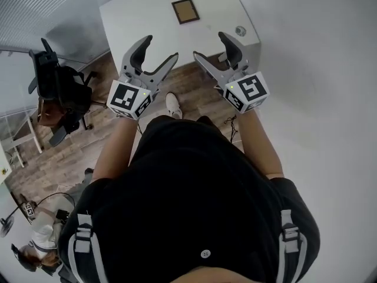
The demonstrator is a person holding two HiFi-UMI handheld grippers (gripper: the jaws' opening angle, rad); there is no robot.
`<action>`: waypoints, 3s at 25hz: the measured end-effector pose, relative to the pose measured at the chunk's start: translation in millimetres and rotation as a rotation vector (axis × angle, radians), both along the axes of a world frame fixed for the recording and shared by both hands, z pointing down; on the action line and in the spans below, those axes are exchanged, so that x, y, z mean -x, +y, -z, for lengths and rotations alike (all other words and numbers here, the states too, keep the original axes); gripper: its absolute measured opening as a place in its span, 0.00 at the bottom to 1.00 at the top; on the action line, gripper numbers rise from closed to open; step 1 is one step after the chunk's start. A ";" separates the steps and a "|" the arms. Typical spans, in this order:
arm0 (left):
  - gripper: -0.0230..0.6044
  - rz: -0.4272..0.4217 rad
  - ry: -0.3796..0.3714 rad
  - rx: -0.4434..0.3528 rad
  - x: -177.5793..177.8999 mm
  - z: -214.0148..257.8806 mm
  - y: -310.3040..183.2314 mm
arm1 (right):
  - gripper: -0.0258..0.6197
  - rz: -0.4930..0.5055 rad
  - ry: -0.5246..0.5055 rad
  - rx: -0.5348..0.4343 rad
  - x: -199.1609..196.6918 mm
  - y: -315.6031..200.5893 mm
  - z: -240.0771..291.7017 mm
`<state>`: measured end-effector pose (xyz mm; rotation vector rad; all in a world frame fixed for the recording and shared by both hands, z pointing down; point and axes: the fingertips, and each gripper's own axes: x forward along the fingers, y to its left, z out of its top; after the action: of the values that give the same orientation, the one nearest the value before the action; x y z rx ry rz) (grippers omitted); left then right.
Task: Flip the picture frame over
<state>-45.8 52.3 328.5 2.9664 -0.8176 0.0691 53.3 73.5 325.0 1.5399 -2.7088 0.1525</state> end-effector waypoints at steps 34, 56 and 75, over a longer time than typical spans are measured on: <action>0.56 0.292 -0.012 0.069 -57.8 -32.9 -248.5 | 0.60 0.281 -0.023 0.200 -56.9 -268.7 -73.2; 0.56 0.320 -0.057 0.148 -36.7 -140.5 -324.7 | 0.56 0.028 0.014 0.527 -32.7 -341.5 -242.9; 0.52 0.318 -0.119 0.183 -55.5 -221.4 -354.0 | 0.43 -0.113 0.185 0.762 -16.8 -334.5 -378.2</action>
<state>9.7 -301.8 549.9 2.6479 -1.2157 0.2887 70.1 -261.0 703.1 1.3571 -2.0349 0.8724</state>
